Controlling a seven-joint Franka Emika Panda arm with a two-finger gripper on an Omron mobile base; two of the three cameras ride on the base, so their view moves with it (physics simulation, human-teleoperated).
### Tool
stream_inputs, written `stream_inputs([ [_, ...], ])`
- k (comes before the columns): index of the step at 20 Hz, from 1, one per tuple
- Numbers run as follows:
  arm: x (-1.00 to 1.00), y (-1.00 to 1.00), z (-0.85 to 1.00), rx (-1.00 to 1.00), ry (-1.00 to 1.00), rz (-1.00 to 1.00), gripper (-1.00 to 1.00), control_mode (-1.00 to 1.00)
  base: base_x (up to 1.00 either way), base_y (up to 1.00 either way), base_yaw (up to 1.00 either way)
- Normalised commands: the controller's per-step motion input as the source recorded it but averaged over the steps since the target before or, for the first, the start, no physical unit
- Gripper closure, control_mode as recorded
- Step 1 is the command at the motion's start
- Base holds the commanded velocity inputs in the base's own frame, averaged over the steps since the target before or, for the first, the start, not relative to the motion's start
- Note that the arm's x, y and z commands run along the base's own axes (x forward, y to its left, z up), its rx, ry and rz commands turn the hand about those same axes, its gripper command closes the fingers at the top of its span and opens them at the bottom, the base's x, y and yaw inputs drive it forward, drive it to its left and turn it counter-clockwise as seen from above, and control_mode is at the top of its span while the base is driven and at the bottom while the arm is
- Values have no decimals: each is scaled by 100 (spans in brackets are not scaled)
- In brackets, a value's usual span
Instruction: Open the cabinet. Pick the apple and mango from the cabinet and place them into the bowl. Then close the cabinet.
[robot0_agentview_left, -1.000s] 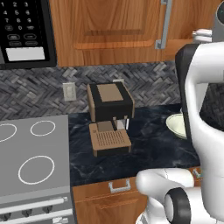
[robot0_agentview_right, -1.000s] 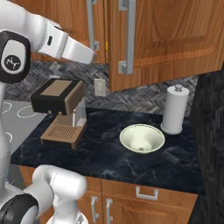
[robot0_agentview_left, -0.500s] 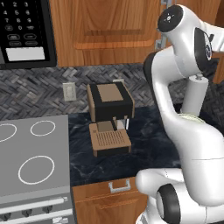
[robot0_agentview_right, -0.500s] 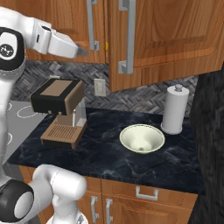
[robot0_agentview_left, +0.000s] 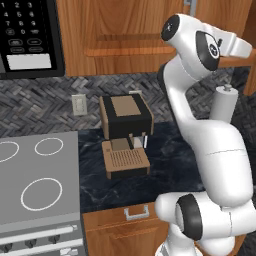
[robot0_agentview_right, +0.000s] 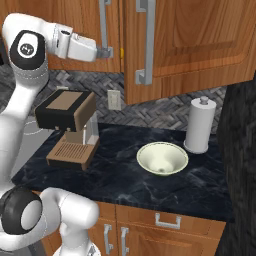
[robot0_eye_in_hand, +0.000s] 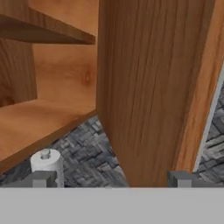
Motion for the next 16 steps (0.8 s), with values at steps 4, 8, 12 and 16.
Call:
stream_inputs([
  [4, 24, -51, 0, -5, 4, -13, -100, -100, 0, 0, 0],
  [8, 28, -50, 0, -3, 4, -13, -100, -100, 0, 0, 0],
  [12, 25, -51, 0, -2, 2, -12, -100, -100, 0, 0, 0],
  [16, 2, -74, 0, -1, 0, -17, -100, -100, 0, 0, 0],
])
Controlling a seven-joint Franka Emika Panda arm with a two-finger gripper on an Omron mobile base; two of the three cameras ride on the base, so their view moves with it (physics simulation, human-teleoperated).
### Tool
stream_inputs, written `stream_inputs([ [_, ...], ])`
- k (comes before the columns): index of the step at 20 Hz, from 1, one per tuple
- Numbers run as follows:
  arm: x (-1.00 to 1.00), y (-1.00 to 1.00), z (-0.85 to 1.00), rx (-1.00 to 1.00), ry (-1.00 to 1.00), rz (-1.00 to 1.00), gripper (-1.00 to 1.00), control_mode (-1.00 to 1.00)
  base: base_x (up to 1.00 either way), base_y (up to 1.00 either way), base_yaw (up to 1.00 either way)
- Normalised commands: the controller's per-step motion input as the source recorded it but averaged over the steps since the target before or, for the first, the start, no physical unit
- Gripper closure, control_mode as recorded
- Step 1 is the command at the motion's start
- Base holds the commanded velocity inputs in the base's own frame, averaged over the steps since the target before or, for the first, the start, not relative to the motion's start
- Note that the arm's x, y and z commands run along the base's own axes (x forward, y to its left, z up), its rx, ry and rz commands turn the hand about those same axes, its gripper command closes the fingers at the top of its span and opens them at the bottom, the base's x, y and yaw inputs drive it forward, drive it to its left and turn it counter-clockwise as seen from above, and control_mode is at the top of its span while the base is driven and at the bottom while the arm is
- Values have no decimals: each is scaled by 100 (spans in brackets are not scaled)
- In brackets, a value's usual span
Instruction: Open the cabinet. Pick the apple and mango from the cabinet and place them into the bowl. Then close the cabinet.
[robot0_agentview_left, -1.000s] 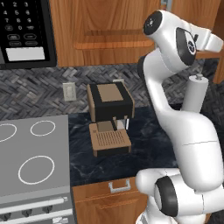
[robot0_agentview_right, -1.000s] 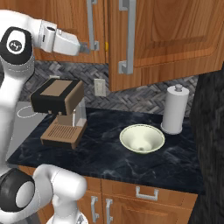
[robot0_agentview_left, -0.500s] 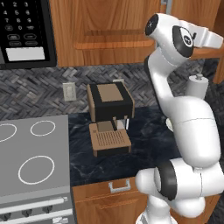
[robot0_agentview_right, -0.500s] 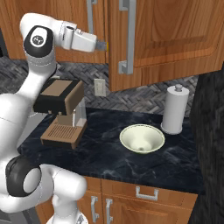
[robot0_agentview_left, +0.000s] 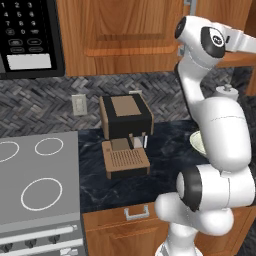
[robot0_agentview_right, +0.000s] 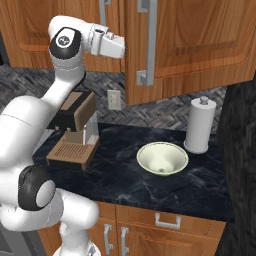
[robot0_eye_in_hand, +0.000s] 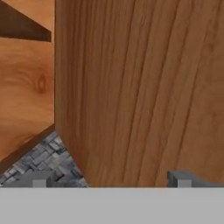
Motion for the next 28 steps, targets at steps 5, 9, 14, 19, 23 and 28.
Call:
stream_inputs([
  [5, -10, -83, 0, -2, 2, -22, -100, -100, 0, 0, 0],
  [9, -16, -74, 0, -1, 2, -23, -100, -100, 0, 0, 0],
  [14, -6, -65, 0, -2, 4, -21, -100, -100, 0, 0, 0],
  [19, 0, -49, -2, -2, 0, -13, -100, -100, 0, 0, 0],
  [23, 0, -39, -1, 0, 0, -5, -100, -100, 0, 0, 0],
  [28, 0, -39, 0, 0, 0, -4, -100, -100, 0, 0, 0],
])
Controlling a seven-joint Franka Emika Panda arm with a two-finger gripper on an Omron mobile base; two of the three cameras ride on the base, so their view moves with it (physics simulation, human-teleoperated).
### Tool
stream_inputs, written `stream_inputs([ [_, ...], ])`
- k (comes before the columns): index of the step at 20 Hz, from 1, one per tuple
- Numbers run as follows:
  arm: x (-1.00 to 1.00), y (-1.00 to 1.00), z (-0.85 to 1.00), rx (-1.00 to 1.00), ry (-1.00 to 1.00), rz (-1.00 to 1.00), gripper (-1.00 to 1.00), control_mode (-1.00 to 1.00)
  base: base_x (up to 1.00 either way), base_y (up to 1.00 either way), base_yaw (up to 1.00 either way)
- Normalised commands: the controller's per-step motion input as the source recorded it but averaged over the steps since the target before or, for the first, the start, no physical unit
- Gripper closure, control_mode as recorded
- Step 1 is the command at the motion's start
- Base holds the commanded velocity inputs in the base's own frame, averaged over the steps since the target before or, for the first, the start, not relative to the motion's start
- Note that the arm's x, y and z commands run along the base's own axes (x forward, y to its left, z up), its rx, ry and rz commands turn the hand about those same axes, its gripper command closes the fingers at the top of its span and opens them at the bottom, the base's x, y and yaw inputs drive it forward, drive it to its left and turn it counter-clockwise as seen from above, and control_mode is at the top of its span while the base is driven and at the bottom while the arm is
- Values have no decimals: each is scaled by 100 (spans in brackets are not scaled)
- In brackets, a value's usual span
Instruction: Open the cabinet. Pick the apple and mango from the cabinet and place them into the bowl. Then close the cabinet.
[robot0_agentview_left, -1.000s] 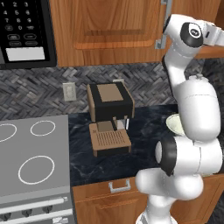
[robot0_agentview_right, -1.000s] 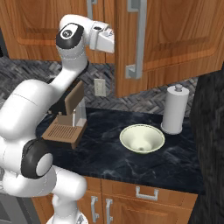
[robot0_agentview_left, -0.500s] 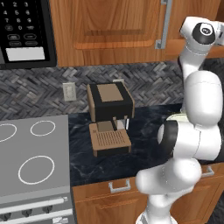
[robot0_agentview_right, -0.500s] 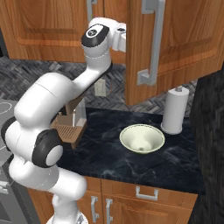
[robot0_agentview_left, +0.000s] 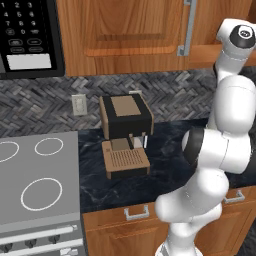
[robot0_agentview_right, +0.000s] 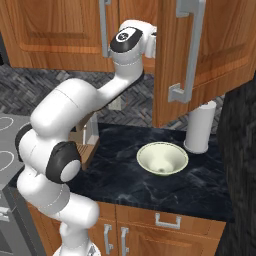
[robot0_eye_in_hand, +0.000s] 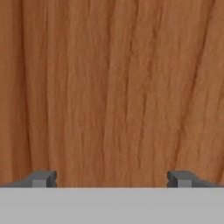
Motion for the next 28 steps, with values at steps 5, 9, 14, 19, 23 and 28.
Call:
stream_inputs([
  [5, 0, -32, 0, 0, 0, -3, -100, -100, 0, 0, 0],
  [9, 0, -23, 0, 0, 0, 0, -100, -100, 0, 0, 0],
  [14, 0, -19, 0, 0, 0, -1, -100, -100, 0, 0, 0],
  [19, -1, -15, 0, -1, 0, 0, -100, -100, 0, 0, 0],
  [23, 0, 7, -1, -1, -5, 1, -100, -100, 0, 0, 0],
  [28, 0, 38, 0, 0, -1, 10, -100, -100, 0, 0, 0],
])
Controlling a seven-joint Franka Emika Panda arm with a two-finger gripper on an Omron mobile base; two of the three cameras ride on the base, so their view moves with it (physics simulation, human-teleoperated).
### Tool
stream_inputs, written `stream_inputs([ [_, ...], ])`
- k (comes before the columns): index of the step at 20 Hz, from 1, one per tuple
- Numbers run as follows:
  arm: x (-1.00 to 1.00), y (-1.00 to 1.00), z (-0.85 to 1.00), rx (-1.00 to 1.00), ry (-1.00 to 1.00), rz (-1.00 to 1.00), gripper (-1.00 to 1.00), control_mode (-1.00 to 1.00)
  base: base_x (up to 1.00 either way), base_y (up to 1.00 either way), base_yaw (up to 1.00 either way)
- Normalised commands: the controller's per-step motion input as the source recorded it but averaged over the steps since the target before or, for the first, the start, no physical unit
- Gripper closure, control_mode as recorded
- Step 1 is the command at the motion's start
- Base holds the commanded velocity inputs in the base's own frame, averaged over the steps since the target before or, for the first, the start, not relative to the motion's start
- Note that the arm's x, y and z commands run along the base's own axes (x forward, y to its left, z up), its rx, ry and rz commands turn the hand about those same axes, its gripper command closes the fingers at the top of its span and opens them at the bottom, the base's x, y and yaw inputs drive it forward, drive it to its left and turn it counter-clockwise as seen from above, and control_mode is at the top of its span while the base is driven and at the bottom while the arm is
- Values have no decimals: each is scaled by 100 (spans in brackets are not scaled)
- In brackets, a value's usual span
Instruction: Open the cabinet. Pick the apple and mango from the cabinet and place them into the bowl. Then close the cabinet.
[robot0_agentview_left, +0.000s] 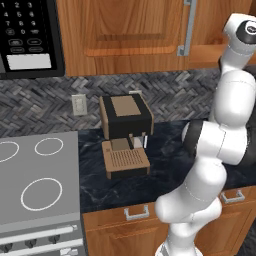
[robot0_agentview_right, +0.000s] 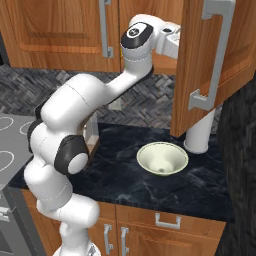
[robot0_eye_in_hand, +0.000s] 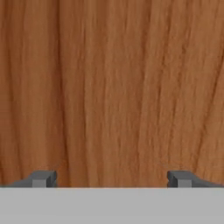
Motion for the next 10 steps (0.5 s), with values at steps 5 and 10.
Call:
stream_inputs([
  [5, -5, 45, 0, 0, 0, 24, -100, -100, 0, 0, 0],
  [10, -35, 43, 0, 0, 0, 43, -100, -100, 0, 0, 0],
])
